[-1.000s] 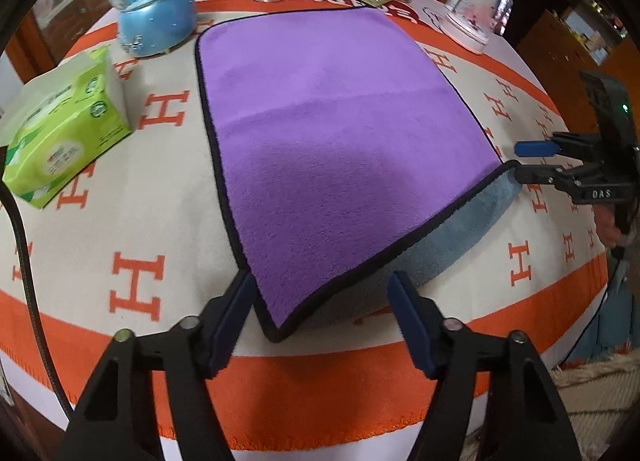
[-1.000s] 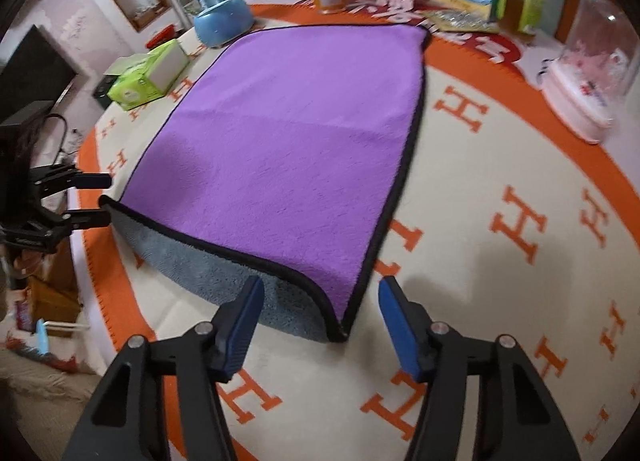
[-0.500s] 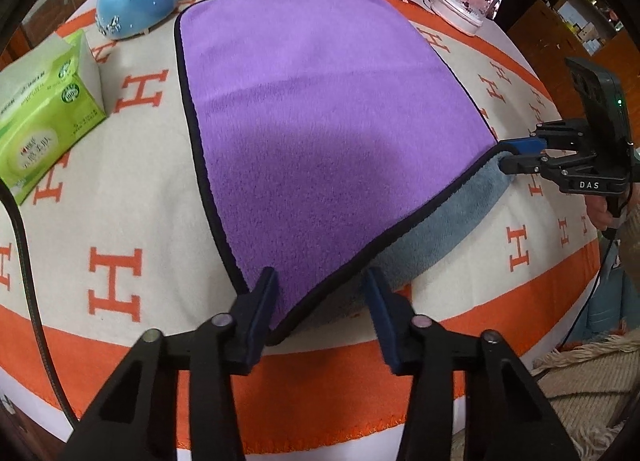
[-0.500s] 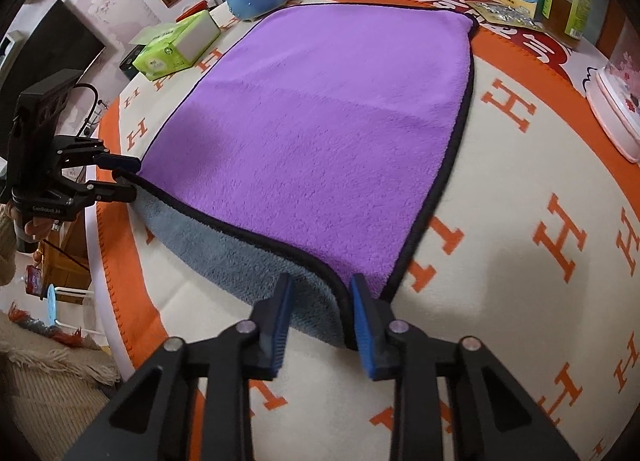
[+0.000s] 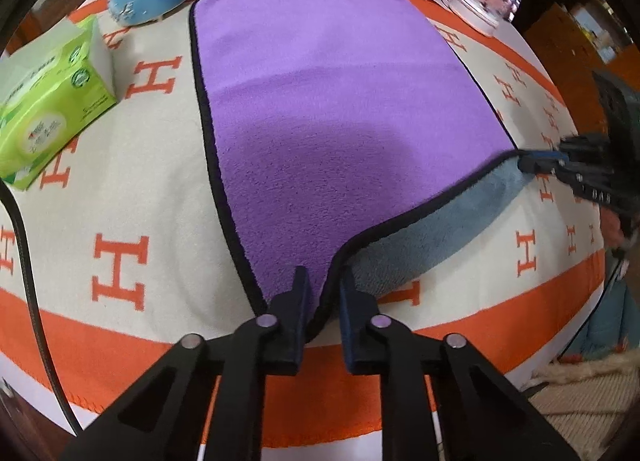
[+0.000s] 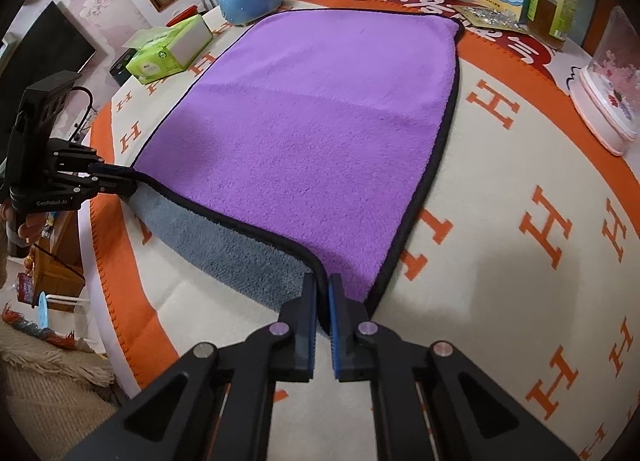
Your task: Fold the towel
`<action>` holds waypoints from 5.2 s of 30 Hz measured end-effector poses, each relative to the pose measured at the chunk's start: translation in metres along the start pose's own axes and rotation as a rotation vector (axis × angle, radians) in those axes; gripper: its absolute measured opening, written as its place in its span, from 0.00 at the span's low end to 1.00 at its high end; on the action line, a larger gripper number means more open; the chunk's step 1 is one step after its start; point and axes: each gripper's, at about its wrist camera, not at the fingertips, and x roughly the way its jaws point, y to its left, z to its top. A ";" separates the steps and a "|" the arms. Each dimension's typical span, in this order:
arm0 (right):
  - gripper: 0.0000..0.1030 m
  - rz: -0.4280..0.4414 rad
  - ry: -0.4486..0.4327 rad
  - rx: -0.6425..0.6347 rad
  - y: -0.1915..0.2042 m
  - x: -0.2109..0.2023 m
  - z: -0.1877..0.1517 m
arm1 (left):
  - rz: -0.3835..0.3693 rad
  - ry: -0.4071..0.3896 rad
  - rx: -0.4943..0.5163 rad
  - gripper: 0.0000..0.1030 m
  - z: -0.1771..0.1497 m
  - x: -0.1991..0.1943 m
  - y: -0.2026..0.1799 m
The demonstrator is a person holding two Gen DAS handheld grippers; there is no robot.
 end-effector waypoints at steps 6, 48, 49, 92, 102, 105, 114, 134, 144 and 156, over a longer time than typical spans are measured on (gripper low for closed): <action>0.04 -0.040 -0.049 0.047 0.003 -0.014 -0.006 | 0.055 -0.036 -0.042 0.06 0.001 -0.012 -0.005; 0.04 -0.368 -0.242 0.291 -0.082 0.044 0.230 | 0.412 -0.249 -0.150 0.05 0.250 0.030 0.068; 0.04 -0.372 -0.239 0.288 -0.083 0.047 0.231 | 0.418 -0.247 -0.148 0.05 0.252 0.033 0.068; 0.45 -0.418 -0.314 0.325 -0.005 -0.065 0.133 | 0.377 -0.401 -0.056 0.99 0.168 -0.081 -0.025; 0.46 -0.417 -0.368 0.381 0.027 -0.111 0.097 | 0.297 -0.426 -0.058 0.99 0.136 -0.122 -0.045; 0.46 -0.423 -0.376 0.390 0.040 -0.124 0.082 | 0.286 -0.430 -0.037 0.99 0.120 -0.132 -0.056; 0.46 -0.423 -0.408 0.427 0.074 -0.157 0.037 | 0.229 -0.432 -0.020 0.99 0.075 -0.160 -0.083; 0.47 -0.449 -0.452 0.496 0.124 -0.199 -0.037 | 0.213 -0.451 0.054 0.99 0.002 -0.199 -0.126; 0.47 -0.424 -0.446 0.530 0.140 -0.200 -0.059 | 0.193 -0.441 0.046 0.99 -0.025 -0.206 -0.129; 0.47 -0.444 -0.444 0.592 0.146 -0.196 -0.078 | 0.170 -0.378 0.071 0.99 -0.042 -0.191 -0.138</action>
